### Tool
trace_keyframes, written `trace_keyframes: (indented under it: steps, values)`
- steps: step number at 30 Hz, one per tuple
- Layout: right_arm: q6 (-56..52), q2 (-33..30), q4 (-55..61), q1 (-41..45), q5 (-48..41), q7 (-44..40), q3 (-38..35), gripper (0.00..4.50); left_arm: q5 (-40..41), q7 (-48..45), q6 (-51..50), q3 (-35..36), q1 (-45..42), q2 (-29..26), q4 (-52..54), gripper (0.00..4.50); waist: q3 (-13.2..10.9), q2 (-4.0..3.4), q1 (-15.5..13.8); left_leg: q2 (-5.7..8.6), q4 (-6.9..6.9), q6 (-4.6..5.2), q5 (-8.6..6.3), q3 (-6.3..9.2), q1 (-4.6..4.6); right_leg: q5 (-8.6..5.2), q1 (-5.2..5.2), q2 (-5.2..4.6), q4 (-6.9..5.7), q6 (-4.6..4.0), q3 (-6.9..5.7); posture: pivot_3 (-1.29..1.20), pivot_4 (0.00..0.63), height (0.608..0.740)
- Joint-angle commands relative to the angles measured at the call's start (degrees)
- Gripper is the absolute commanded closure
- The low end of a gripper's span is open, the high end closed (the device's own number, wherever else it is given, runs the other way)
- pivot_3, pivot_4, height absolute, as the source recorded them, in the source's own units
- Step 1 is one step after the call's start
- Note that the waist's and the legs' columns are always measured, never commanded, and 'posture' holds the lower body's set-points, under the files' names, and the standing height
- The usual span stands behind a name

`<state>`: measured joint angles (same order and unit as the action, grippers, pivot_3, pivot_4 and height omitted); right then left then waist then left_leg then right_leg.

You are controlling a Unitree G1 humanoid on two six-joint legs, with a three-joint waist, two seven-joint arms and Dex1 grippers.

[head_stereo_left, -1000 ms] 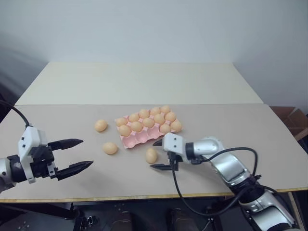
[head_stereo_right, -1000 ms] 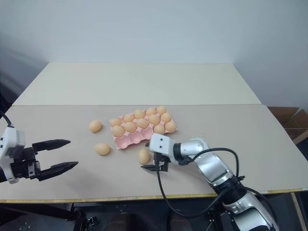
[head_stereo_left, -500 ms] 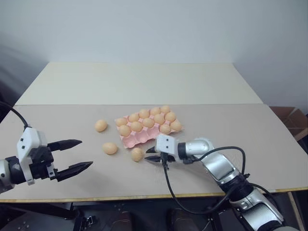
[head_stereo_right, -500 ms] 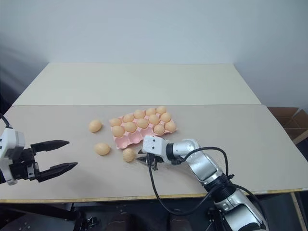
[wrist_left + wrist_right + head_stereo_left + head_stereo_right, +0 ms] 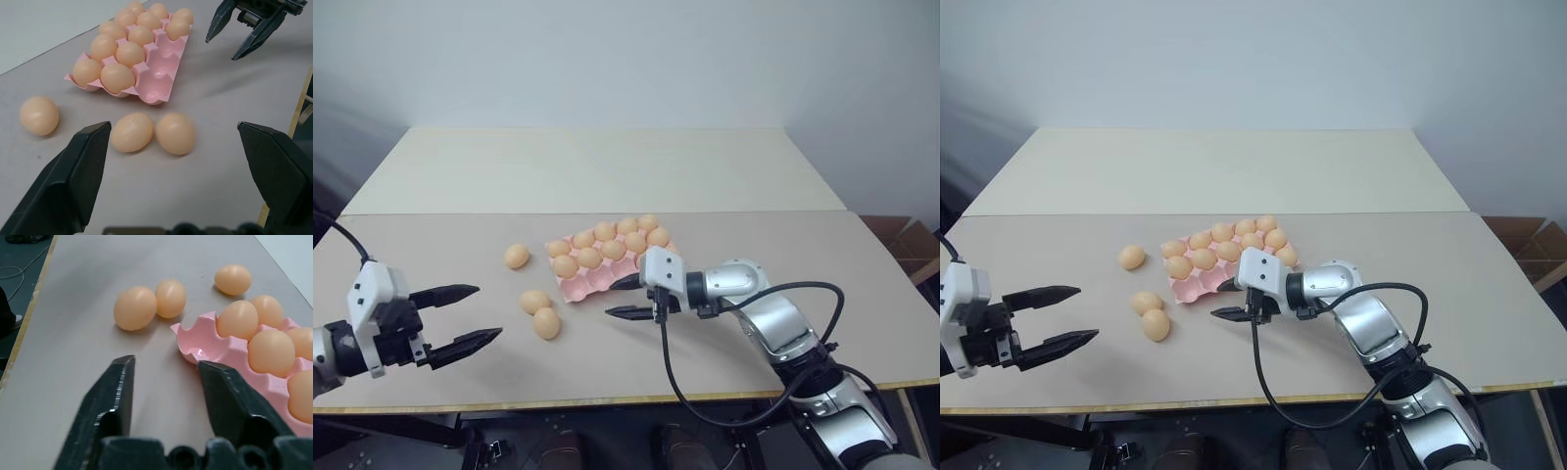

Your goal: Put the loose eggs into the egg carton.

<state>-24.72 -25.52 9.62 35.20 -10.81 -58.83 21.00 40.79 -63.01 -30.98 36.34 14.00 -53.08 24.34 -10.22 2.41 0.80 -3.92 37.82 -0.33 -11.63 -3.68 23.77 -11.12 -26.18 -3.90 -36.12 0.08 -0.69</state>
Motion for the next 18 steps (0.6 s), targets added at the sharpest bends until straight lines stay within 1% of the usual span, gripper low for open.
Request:
trace_keyframes:
  steps: [1,3,4,9,14,18]
  values:
    - [-0.70,-0.85,1.76,1.20,-2.27,-0.43,-3.29,0.81,0.06,0.14,0.95,2.41,1.11,0.43,2.01,0.00,0.00,0.00,0.00,0.00,0.00,0.00,0.00,0.00,0.00,0.00,0.00,0.00,0.00,0.00,0.00,0.00,0.150,0.740]
    - [-1.03,-1.37,1.74,1.35,-2.91,-0.41,-4.17,0.08,0.00,0.02,1.13,2.61,1.63,0.63,2.06,0.00,0.00,0.00,0.00,0.00,0.00,0.00,0.00,0.00,0.00,0.00,0.00,0.00,0.00,-0.01,0.00,0.00,0.150,0.740]
    - [-1.29,-1.70,1.73,1.39,-3.31,-0.43,-4.75,0.03,-0.07,0.04,1.20,2.60,1.76,0.68,2.07,0.00,0.00,0.00,-0.01,0.00,0.00,0.00,0.00,0.00,0.00,0.00,0.00,-0.01,0.00,-0.01,0.00,0.00,0.150,0.740]
    - [-0.95,-7.94,2.44,0.58,-8.17,-5.15,-11.29,0.03,-0.94,-0.34,2.04,2.49,2.39,0.68,1.14,0.00,0.00,0.00,-0.23,0.02,0.00,0.00,0.00,0.00,0.00,-0.01,0.01,-0.02,0.02,-0.01,-0.01,0.00,0.150,0.740]
    - [-0.47,-16.29,2.29,-2.26,-15.35,-11.37,-21.03,0.03,-1.82,-1.27,3.00,2.36,2.16,0.15,-0.97,0.00,0.00,0.00,-0.34,0.06,0.00,0.00,0.00,-0.01,0.02,-0.01,0.01,-0.06,0.07,-0.01,0.00,0.00,0.150,0.740]
    - [-0.75,-23.82,2.19,-6.61,-19.31,-16.18,-28.13,0.03,-2.58,-1.95,3.73,0.59,0.51,-0.64,-2.67,0.00,0.00,0.00,-0.47,0.05,0.00,0.00,-0.01,-0.01,0.01,-0.02,0.01,-0.05,0.07,-0.02,0.00,0.00,0.150,0.740]
